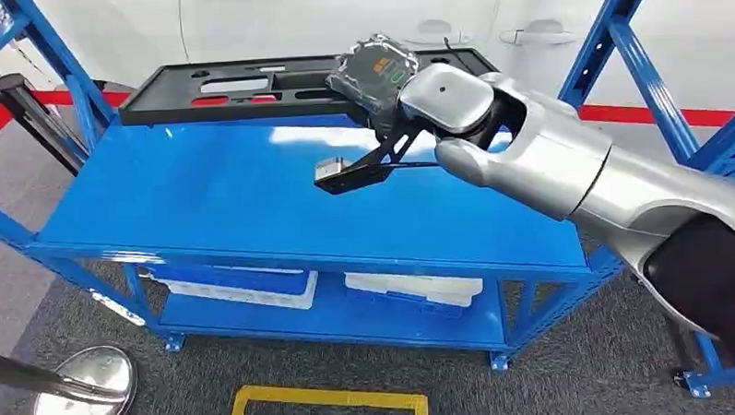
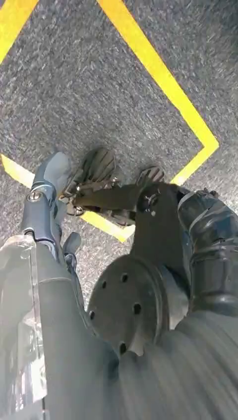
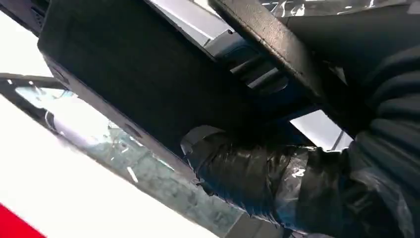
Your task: Take the parts from the cabinet and place them on the table.
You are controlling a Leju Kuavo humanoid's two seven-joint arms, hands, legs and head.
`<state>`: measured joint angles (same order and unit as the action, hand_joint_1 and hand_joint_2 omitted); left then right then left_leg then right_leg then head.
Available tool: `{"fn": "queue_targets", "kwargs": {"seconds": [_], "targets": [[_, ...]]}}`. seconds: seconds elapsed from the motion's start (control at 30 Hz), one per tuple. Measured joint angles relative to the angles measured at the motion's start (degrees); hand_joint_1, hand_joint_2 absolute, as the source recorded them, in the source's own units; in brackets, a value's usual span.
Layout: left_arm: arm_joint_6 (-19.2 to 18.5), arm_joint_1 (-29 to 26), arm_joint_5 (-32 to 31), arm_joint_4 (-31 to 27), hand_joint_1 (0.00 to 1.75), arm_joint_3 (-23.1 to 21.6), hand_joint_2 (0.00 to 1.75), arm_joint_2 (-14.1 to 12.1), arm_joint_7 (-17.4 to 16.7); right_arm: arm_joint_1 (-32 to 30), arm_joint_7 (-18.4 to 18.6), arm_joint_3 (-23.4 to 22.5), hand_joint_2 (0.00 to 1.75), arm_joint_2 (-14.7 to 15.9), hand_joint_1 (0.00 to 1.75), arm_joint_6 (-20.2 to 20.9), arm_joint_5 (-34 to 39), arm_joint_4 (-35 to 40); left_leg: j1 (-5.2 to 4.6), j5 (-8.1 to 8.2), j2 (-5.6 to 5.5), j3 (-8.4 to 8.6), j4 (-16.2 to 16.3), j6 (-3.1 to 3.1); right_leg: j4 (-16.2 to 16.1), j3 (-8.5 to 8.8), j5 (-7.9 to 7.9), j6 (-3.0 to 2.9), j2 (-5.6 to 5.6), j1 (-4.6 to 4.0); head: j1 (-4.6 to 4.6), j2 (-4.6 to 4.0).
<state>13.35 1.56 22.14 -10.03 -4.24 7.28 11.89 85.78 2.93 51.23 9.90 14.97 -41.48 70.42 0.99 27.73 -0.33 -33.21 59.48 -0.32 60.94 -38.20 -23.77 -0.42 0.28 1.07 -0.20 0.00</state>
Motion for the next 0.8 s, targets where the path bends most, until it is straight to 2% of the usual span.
{"fn": "queue_targets", "kwargs": {"seconds": [0.07,0.1,0.13,0.17,0.2,0.23,0.27,0.3,0.33,0.37,0.43,0.47,0.5,0.53,0.6,0.63,0.67,0.7,0.73,0.77,0.8], "targets": [[0.0,0.0,0.0,0.0,0.0,0.0,1.75,0.0,-0.1,0.0,0.0,0.1,1.75,0.0,1.75,0.0,0.0,0.1,-0.24,-0.41,-0.11,-0.31,0.2,0.57,-0.6,0.03,0.67,0.93,-0.04,-0.04,-0.02,0.0],[0.0,-0.1,-0.1,0.0,0.0,0.0,1.75,0.0,-0.1,0.0,0.0,0.1,1.75,0.0,1.75,0.0,0.0,0.1,-0.2,-0.96,-0.03,-0.55,-0.1,1.08,-0.7,-0.1,0.98,1.39,-0.05,0.01,-0.04,0.0],[0.0,-0.1,-0.1,0.0,0.0,0.0,1.75,0.1,-0.1,0.0,0.0,0.1,1.75,0.1,1.75,0.0,0.0,0.1,0.14,-1.67,0.29,-0.71,-0.6,1.81,-0.1,-0.53,-0.03,1.54,-0.08,0.34,-0.04,0.0],[0.0,0.0,-0.1,0.0,0.0,0.0,1.75,0.1,-0.1,0.1,0.0,0.1,1.75,0.1,1.75,0.0,0.0,0.1,0.01,-2.07,0.26,-1.12,-0.7,2.29,1.6,-1.19,-2.48,1.54,-0.2,0.2,0.0,0.0],[0.1,0.0,-0.1,0.0,0.0,0.0,1.75,0.1,-0.1,0.1,0.0,0.1,1.75,0.1,1.75,0.0,-0.1,0.2,-0.1,-2.41,0.32,-1.58,-0.7,2.73,5.1,-2.21,-5.54,1.54,-0.22,0.24,-0.02,0.0],[0.1,0.0,-0.1,0.0,0.0,0.0,1.75,0.1,-0.1,0.1,0.0,0.1,1.75,0.1,1.75,0.0,-0.1,0.3,-0.26,-2.74,0.32,-2.05,-0.7,2.91,9.7,-3.42,-8.51,1.61,-0.2,0.18,0.0,0.0],[0.1,0.0,-0.1,0.0,0.0,0.0,1.75,0.1,-0.1,0.1,0.0,0.2,1.75,0.1,1.75,0.0,-0.1,0.2,-0.46,-3.09,0.31,-2.51,-0.7,3.06,13.7,-4.36,-10.64,1.6,-0.19,0.11,-0.02,0.0],[0.1,0.0,-0.1,0.0,0.0,0.0,1.75,0.1,-0.1,0.1,0.0,0.4,1.75,0.1,1.75,0.0,-0.1,0.2,-0.66,-3.45,0.29,-3.01,-0.6,3.12,16.1,-4.51,-11.33,1.5,-0.2,0.03,-0.02,0.0],[0.1,0.0,-0.1,0.0,0.0,0.0,1.75,0.1,-0.1,0.1,0.0,0.5,1.75,0.1,1.75,0.0,-0.1,0.2,-0.86,-3.8,0.28,-3.48,-0.6,3.17,15.9,-3.6,-10.61,1.3,-0.21,-0.09,-0.02,0.0],[0.0,0.0,-0.1,0.0,0.0,0.0,1.75,0.1,-0.1,0.1,0.0,0.6,1.75,0.1,1.75,0.0,-0.1,0.2,-1.01,-4.09,0.25,-3.91,-0.5,3.16,13.5,-1.59,-9.08,0.95,-0.2,-0.32,-0.02,0.0],[0.0,0.1,-0.1,0.0,0.0,0.0,1.75,0.2,-0.1,0.2,0.0,0.6,1.75,0.1,1.75,0.0,-0.1,0.3,-1.32,-4.65,0.15,-4.51,-0.3,3.11,3.9,5.04,-5.63,-0.28,-0.17,-1.03,-0.02,0.0],[0.0,0.1,-0.1,0.0,0.0,0.0,1.75,0.4,-0.1,0.4,0.0,0.6,1.75,0.0,1.75,0.0,-0.1,0.4,-1.39,-4.95,0.19,-4.77,-0.2,2.97,-0.3,7.29,-6.67,-1.09,-0.19,-1.4,-0.06,0.0],[0.0,0.1,-0.1,0.0,0.0,0.0,1.75,0.4,-0.1,0.5,0.0,0.6,1.75,-0.1,1.75,0.0,-0.1,0.4,-1.48,-5.33,0.26,-4.93,-0.2,2.72,-1.5,7.98,-6.21,-0.82,-0.35,-1.47,-0.09,0.0],[0.0,0.1,-0.1,0.0,0.0,0.0,1.75,0.4,-0.1,0.5,0.0,0.6,1.75,-0.1,1.75,0.0,-0.1,0.4,-1.28,-5.8,0.27,-4.87,-0.5,2.3,-1.3,7.63,-5.63,-0.83,-0.21,-1.73,0.0,0.0],[0.1,0.1,-0.2,0.0,0.0,0.0,1.75,0.5,-0.2,0.6,0.0,0.6,1.75,-0.1,1.75,0.0,-0.1,0.4,-1.13,-6.75,0.19,-5.02,-1.0,1.72,-1.9,7.38,-4.98,-1.14,-0.29,-1.9,-0.02,0.0],[0.1,0.0,-0.3,0.0,0.0,0.0,1.75,0.4,-0.2,0.6,0.0,0.6,1.75,-0.1,1.75,0.0,-0.1,0.3,-1.47,-6.5,0.04,-5.6,-0.9,1.56,-3.2,7.21,-3.87,-1.48,-0.77,-0.75,0.0,0.0],[0.2,0.0,-0.4,0.0,0.0,0.0,1.75,0.4,-0.1,0.6,0.0,0.7,1.75,-0.3,1.75,0.0,-0.1,0.3,-1.4,-4.41,-0.07,-6.24,0.1,1.04,-3.5,6.87,-3.09,-1.72,-0.92,-0.84,-0.15,0.0],[0.2,0.0,-0.4,0.0,0.0,0.0,1.75,0.4,-0.1,0.8,0.0,0.7,1.75,-0.4,1.75,0.0,-0.1,0.3,-1.19,-0.99,-0.03,-7.1,3.1,0.69,-3.6,6.18,-2.41,-2.31,-0.99,-0.74,-0.06,0.0],[0.3,0.0,-0.4,0.0,0.0,0.0,1.75,0.4,-0.1,0.8,0.0,0.7,1.75,-0.4,1.75,0.0,-0.1,0.2,-0.8,2.2,0.0,-8.13,7.2,0.23,-3.5,5.41,-1.85,-2.3,-0.95,-0.73,-0.13,0.0],[0.3,0.0,-0.4,0.0,0.0,0.0,1.75,0.4,-0.1,0.7,0.0,0.7,1.75,-0.4,1.75,0.0,-0.1,0.2,-0.43,4.42,0.01,-9.09,11.3,-0.18,-3.4,4.69,-1.37,-2.25,-0.95,-0.73,-0.06,0.0],[0.5,0.0,-0.5,0.0,0.0,0.0,1.75,0.4,-0.1,0.7,0.0,0.9,1.75,-0.4,1.75,0.0,-0.1,0.1,-0.18,5.32,0.03,-9.63,14.6,-0.58,-3.2,3.94,-0.92,-2.16,-0.96,-0.71,-0.11,0.0]]}}
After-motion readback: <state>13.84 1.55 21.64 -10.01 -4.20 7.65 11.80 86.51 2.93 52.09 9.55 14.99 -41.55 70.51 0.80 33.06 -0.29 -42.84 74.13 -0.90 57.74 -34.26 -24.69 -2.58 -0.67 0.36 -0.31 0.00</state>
